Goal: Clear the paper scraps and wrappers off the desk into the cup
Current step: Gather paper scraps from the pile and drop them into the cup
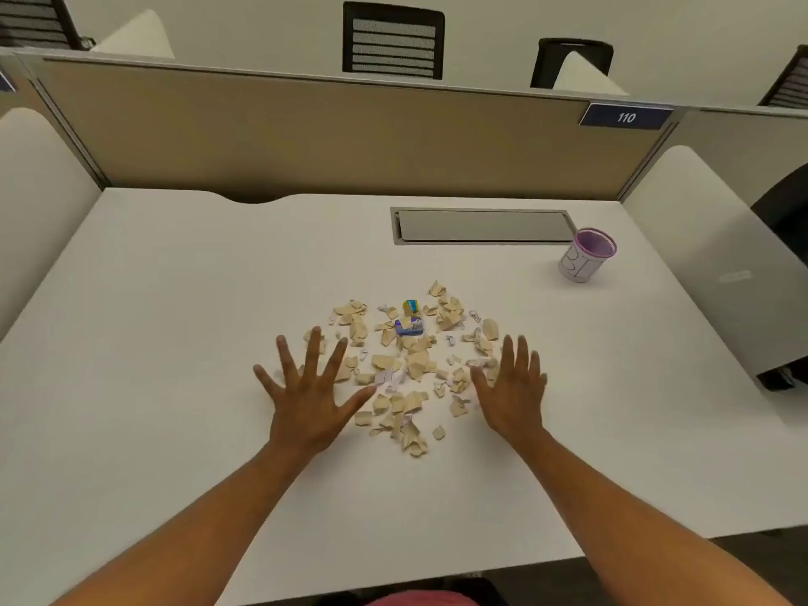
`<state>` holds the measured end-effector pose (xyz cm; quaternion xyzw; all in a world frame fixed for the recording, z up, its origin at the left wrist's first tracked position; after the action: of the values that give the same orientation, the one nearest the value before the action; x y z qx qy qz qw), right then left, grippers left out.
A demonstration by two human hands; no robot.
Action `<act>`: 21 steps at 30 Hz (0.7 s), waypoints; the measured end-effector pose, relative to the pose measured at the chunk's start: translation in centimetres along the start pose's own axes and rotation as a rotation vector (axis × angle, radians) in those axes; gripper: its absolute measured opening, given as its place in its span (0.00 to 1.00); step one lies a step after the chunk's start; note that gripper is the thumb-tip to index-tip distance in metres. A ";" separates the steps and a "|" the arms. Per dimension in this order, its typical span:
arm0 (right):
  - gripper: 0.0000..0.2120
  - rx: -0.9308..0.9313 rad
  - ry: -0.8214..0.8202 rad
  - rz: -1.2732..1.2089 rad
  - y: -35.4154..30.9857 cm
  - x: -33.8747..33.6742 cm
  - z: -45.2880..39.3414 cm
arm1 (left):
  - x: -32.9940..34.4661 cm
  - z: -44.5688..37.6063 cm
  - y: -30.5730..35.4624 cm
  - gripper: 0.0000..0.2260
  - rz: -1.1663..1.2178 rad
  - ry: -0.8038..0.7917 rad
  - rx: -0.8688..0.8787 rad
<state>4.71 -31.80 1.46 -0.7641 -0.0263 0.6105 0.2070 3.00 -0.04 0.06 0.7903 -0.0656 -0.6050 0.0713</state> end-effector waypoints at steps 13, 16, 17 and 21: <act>0.34 -0.231 -0.248 -0.045 -3.8 4.7 3.1 | 4.0 1.1 3.6 0.37 0.137 -0.144 0.065; 0.35 -0.237 -0.195 -0.071 -4.4 3.6 2.0 | 3.1 0.2 3.9 0.39 0.163 -0.060 0.069; 0.38 -0.224 -0.199 -0.038 -4.4 3.3 1.6 | 2.7 -0.1 3.8 0.41 0.127 -0.059 0.062; 0.54 -0.131 -0.360 0.168 -5.2 2.9 0.9 | 2.7 -1.4 3.5 0.51 -0.003 -0.300 -0.013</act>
<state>5.67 -25.95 0.47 -0.6540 -0.0388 0.7492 0.0972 4.97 -3.91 -1.52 0.6905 -0.0706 -0.7169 0.0651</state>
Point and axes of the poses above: each hand's wrist, its own z-axis away from the middle knuckle, its own x-axis out of the palm, y = z × x, the point moved 3 cm from there along -z, towards the middle knuckle, and after that the axes turned 14 degrees about y, right-handed, at the moved point
